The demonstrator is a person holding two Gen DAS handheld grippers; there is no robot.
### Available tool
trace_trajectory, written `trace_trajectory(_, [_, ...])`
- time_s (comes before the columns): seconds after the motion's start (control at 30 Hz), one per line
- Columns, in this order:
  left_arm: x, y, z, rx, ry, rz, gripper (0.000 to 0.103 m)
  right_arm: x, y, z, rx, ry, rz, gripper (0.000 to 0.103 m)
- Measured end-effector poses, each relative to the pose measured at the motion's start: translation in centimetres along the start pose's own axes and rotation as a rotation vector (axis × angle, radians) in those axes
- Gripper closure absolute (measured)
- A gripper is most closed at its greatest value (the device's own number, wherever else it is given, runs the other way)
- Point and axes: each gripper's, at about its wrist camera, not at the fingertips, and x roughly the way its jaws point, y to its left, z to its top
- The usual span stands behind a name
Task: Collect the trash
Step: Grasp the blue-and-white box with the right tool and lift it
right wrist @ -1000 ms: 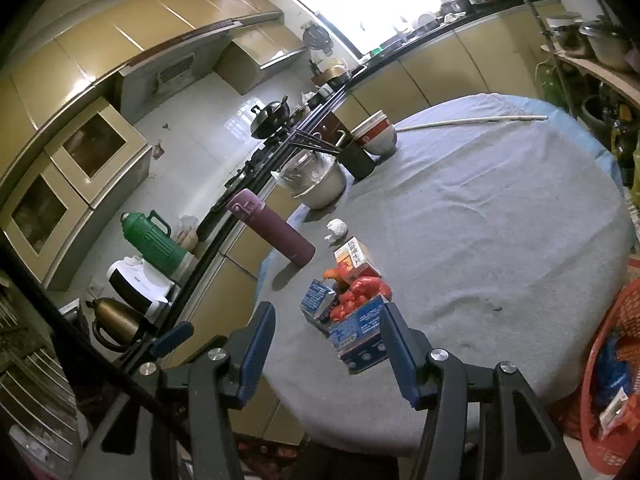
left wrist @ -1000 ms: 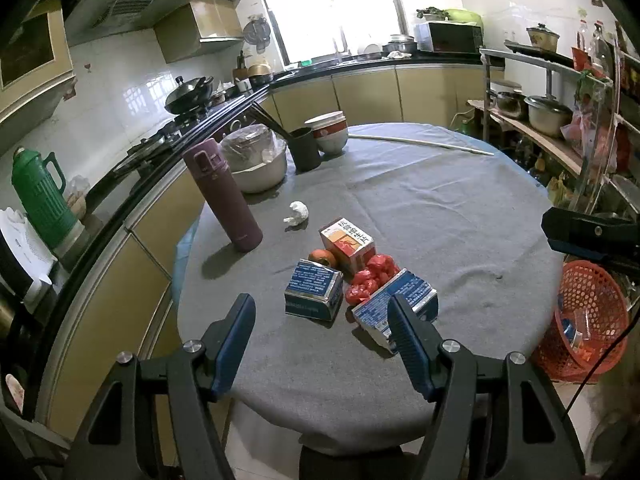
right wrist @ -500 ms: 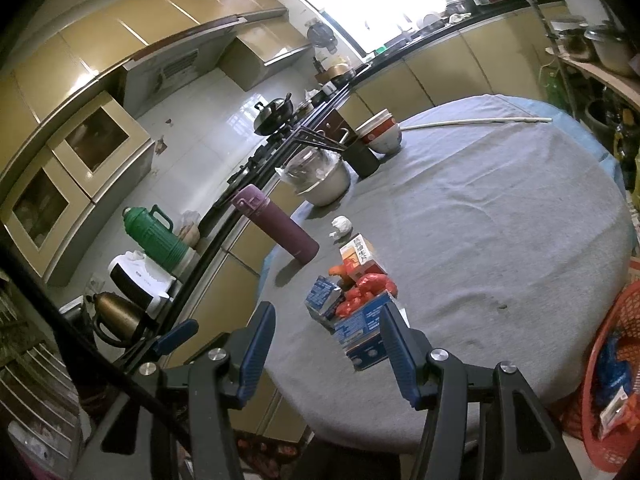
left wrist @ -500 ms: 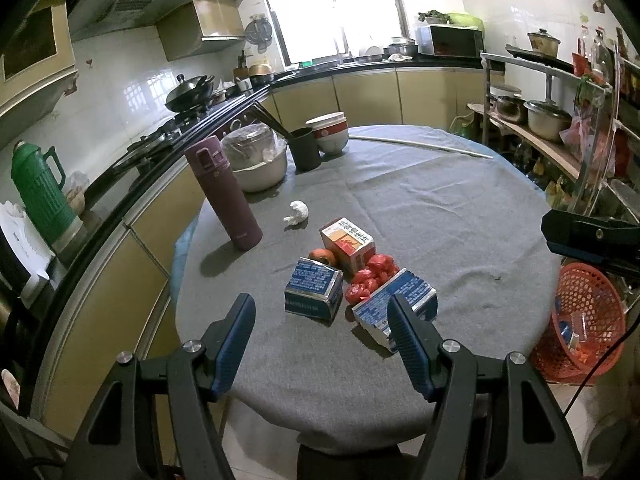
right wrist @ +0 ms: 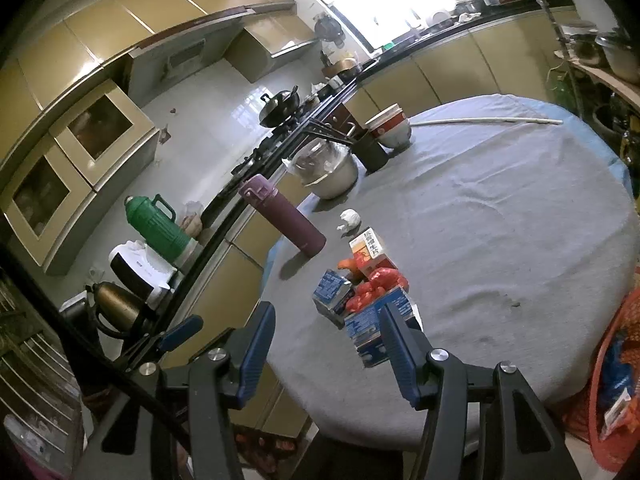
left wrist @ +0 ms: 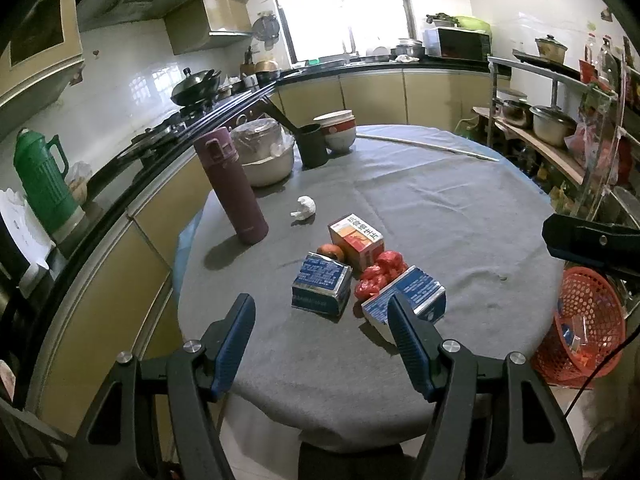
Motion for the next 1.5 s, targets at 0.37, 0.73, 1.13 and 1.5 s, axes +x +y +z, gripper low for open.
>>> trace_trajectory(0.37, [0.9, 1.3, -0.6, -0.030, 0.016, -0.005, 0.034, 1.2, 0.6, -0.2, -0.010, 0.029, -0.004, 0.044])
trace_trajectory(0.73, [5.0, 6.9, -2.6, -0.173, 0.140, -0.022, 0.033, 5.2, -0.1, -1.0, -0.039, 0.131, -0.076, 0.038])
trace_trajectory(1.13, [9.1, 11.4, -5.0, -0.315, 0.269, -0.048, 0.033, 13.5, -2.6, -2.8, -0.069, 0.340, -0.162, 0.037])
trace_trajectory(1.5, [12.0, 12.6, -3.5, -0.373, 0.298, -0.109, 0.033, 17.0, -6.1, -2.4, 0.375, 0.407, -0.151, 0.037])
